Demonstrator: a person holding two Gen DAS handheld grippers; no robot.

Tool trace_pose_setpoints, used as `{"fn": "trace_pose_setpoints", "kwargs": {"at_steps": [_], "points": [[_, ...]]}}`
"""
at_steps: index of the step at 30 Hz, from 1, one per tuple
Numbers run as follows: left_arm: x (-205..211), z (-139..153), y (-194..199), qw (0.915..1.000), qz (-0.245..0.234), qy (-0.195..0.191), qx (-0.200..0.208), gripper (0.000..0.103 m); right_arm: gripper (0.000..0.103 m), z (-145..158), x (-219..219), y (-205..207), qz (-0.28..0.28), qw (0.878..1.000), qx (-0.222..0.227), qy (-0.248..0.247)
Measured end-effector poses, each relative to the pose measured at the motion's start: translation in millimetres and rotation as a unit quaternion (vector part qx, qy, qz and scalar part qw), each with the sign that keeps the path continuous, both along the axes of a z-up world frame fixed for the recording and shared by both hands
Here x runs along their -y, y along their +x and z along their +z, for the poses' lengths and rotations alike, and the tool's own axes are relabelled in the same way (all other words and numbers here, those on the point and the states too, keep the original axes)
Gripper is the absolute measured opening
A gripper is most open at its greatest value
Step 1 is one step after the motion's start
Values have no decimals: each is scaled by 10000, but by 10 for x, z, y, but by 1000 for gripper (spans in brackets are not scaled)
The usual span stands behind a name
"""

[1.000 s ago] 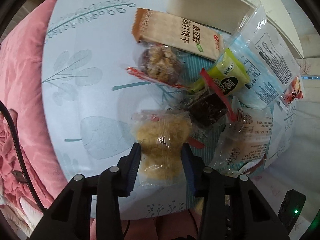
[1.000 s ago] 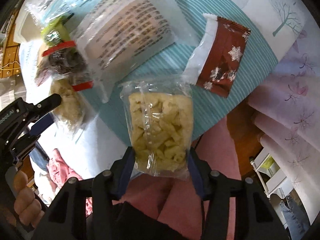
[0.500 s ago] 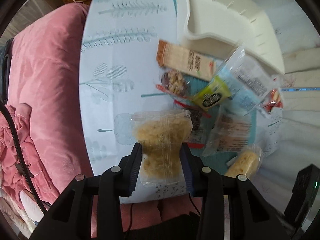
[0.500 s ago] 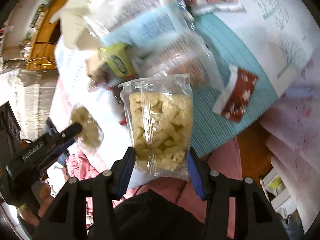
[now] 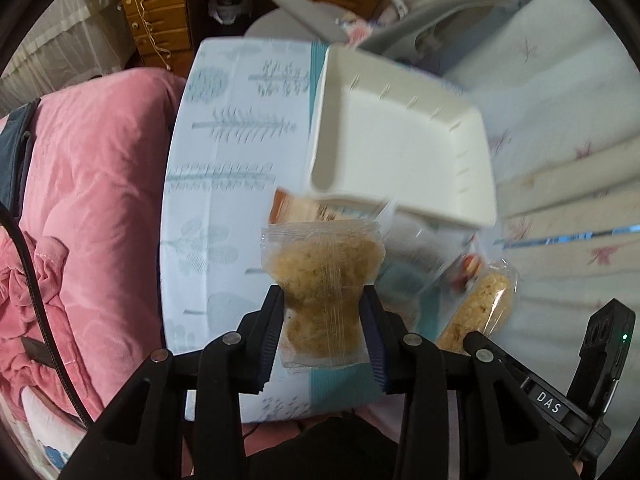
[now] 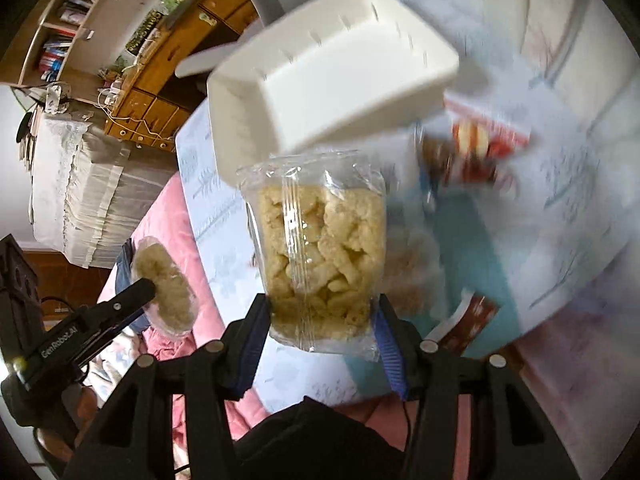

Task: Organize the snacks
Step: 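Carry both bags into the white tray while both tools open to release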

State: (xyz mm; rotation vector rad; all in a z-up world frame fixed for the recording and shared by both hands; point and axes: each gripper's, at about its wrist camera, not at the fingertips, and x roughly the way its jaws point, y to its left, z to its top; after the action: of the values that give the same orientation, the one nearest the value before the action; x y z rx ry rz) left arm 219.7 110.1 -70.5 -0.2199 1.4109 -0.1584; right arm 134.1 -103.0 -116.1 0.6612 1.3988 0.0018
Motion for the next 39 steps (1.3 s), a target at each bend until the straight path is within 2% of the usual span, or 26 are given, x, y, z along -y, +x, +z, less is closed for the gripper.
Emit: {"fn": "trace_pose_setpoints", "kwargs": {"at_steps": [6,13,16,24,29,30,31,33,36,39], "points": [[229,256,201,9983,275,-48,521,37,52,291,312,244,158,9973,551,-466],[602,272,455,9931,360,-235,1093,37,52,435,665,550,194,9852,1392,-984],[711,240,543,9890,394,-360,1380,37,52,417,781,658,271,9804,1587,-1134],[953,115,727,9767,383,-531,2042,37,52,223,891,1023,543,9751,1832,-1125],[1026,5,813,9735,372,-539,2190,37,53,86,923,1212,566,9762,1852,-975],[1039,-3,827,9733,406,-497,2204,41,53,67,926,1239,564,9763,1869,-935],[1050,-23,847,9719,450,-531,2249,55,55,35,932,1278,588,9767,1859,-897],[1050,-50,864,9713,540,-535,2253,76,74,-51,935,1368,658,9791,1710,-884],[1060,-94,870,9742,543,-464,2139,78,80,-106,973,1409,566,9807,1677,-834],[1071,-150,868,9801,501,-98,1918,78,80,-144,996,1407,503,9827,1583,-816]]}}
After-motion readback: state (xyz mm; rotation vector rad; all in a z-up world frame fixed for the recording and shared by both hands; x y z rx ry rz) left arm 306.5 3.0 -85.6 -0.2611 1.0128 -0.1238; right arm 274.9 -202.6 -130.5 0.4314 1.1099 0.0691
